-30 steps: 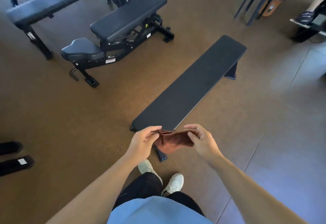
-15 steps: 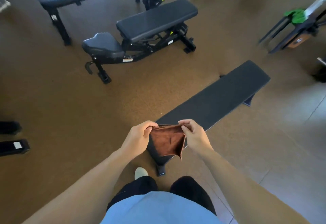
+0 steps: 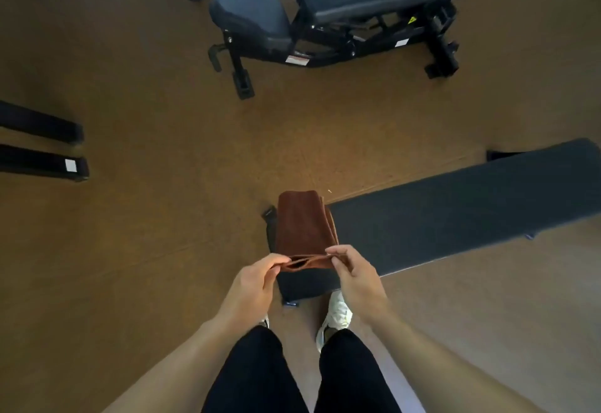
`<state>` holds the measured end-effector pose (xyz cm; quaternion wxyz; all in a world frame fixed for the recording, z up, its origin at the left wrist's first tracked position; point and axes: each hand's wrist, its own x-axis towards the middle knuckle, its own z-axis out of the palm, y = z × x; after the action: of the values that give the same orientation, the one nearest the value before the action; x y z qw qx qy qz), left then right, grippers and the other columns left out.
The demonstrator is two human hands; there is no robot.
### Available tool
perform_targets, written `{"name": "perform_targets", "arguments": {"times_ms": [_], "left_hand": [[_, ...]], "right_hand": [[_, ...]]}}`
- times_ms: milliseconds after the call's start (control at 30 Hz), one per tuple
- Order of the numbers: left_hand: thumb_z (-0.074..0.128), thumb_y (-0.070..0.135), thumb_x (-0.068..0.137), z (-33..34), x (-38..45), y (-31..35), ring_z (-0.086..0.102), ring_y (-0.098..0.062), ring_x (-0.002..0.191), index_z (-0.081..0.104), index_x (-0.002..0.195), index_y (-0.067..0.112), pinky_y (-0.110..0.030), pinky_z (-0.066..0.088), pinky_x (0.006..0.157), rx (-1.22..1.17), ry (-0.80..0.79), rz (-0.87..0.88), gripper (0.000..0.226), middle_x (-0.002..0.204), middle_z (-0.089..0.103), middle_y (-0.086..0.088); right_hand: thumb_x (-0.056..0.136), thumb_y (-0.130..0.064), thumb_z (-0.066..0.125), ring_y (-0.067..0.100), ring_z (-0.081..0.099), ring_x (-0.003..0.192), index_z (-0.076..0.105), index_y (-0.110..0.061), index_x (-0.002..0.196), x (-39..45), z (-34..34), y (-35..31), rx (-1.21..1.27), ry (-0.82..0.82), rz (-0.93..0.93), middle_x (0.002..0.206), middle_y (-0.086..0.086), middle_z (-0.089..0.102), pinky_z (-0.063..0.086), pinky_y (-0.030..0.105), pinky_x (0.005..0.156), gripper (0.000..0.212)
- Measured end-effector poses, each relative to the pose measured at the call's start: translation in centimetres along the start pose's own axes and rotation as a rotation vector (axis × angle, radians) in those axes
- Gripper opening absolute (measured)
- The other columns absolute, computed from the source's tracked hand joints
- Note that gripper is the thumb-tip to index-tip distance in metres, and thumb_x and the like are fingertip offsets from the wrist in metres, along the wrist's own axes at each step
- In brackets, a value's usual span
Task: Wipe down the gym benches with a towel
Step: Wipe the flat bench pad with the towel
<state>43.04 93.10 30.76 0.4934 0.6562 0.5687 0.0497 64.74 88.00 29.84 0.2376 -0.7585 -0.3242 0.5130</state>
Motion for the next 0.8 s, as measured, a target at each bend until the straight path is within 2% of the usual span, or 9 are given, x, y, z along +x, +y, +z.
{"name": "perform_targets", "arguments": {"times_ms": [100, 233, 333, 400, 433, 500, 633, 700, 800], "left_hand": [[0.045, 0.010, 0.106, 6.8, 0.1, -4.4, 0.060, 0.009, 0.077, 0.066, 0.111, 0.039, -0.010, 0.041, 0.071, -0.059, -0.083, -0.138, 0.035, 0.088, 0.067, 0.009], [0.049, 0.009, 0.102, 13.9, 0.8, -9.5, 0.065, 0.004, 0.099, 0.062, 0.100, 0.060, -0.019, 0.049, 0.087, -0.132, -0.138, -0.260, 0.052, 0.100, 0.072, 0.019], [0.054, 0.009, 0.101, 15.6, 2.5, -10.8, 0.068, 0.000, 0.096, 0.060, 0.105, 0.064, -0.025, 0.055, 0.088, -0.200, -0.010, -0.290, 0.056, 0.097, 0.073, 0.021], [0.060, 0.013, 0.100, 15.0, 4.6, -10.8, 0.069, 0.002, 0.094, 0.059, 0.110, 0.062, -0.022, 0.055, 0.084, -0.249, 0.109, -0.296, 0.051, 0.097, 0.073, 0.020], [0.061, 0.016, 0.100, 14.5, 5.7, -10.9, 0.068, 0.004, 0.095, 0.057, 0.115, 0.059, -0.019, 0.054, 0.083, -0.265, 0.148, -0.287, 0.045, 0.100, 0.072, 0.020], [0.061, 0.025, 0.100, 13.7, 7.8, -11.6, 0.065, 0.005, 0.103, 0.055, 0.128, 0.047, -0.021, 0.053, 0.090, -0.283, 0.191, -0.259, 0.037, 0.115, 0.067, 0.020], [0.052, 0.030, 0.103, 13.3, 10.6, -15.5, 0.054, -0.004, 0.126, 0.042, 0.147, 0.038, -0.039, 0.050, 0.105, -0.154, 0.209, -0.252, 0.046, 0.141, 0.053, 0.015], [0.051, 0.031, 0.103, 13.8, 10.9, -16.9, 0.049, -0.006, 0.133, 0.037, 0.150, 0.039, -0.044, 0.048, 0.108, -0.171, 0.219, -0.296, 0.049, 0.147, 0.049, 0.013], [0.048, 0.032, 0.105, 14.7, 10.4, -18.0, 0.036, -0.005, 0.144, 0.028, 0.156, 0.037, -0.044, 0.038, 0.117, -0.188, 0.231, -0.322, 0.055, 0.158, 0.037, 0.012]], "right_hand": [[0.107, -0.019, 0.055, -0.005, 0.063, 0.100, 0.067, -0.043, 0.107, 2.2, 0.4, 6.7, -0.125, -0.124, 0.065, 0.106, -0.022, 0.072, 0.043, 0.011, 0.079, 0.026], [0.108, -0.016, 0.054, 0.008, 0.065, 0.099, 0.068, -0.033, 0.111, 5.2, 1.4, 13.2, -0.187, -0.225, 0.157, 0.105, -0.015, 0.071, 0.043, 0.008, 0.072, 0.022], [0.107, -0.021, 0.056, 0.004, 0.066, 0.103, 0.067, -0.040, 0.109, 7.7, 2.4, 14.1, -0.212, -0.183, 0.140, 0.106, -0.020, 0.071, 0.046, 0.013, 0.079, 0.023], [0.106, -0.023, 0.059, 0.000, 0.063, 0.113, 0.068, -0.040, 0.118, 9.7, 3.5, 13.7, -0.174, -0.049, 0.059, 0.118, -0.020, 0.070, 0.050, 0.018, 0.095, 0.023], [0.105, -0.026, 0.060, 0.002, 0.057, 0.126, 0.066, -0.040, 0.127, 10.7, 4.1, 13.6, -0.187, 0.038, -0.011, 0.133, -0.018, 0.064, 0.045, 0.021, 0.106, 0.026], [0.106, -0.037, 0.057, 0.007, 0.026, 0.152, 0.052, -0.041, 0.148, 12.5, 5.9, 13.6, -0.356, 0.114, -0.162, 0.161, -0.015, 0.038, 0.026, 0.031, 0.124, 0.043], [0.102, -0.071, 0.034, 0.018, -0.023, 0.159, 0.007, -0.045, 0.165, 14.7, 11.4, 18.2, -0.879, -0.145, -0.322, 0.175, -0.012, -0.010, -0.011, 0.052, 0.129, 0.073], [0.097, -0.081, 0.026, 0.025, -0.031, 0.157, -0.008, -0.043, 0.164, 15.1, 13.6, 21.4, -1.006, -0.207, -0.333, 0.174, -0.008, -0.020, -0.011, 0.062, 0.126, 0.084], [0.098, -0.078, 0.029, 0.032, -0.021, 0.160, -0.001, -0.038, 0.166, 16.6, 15.4, 22.8, -1.061, -0.110, -0.407, 0.176, -0.004, -0.010, -0.003, 0.068, 0.125, 0.085]]}}
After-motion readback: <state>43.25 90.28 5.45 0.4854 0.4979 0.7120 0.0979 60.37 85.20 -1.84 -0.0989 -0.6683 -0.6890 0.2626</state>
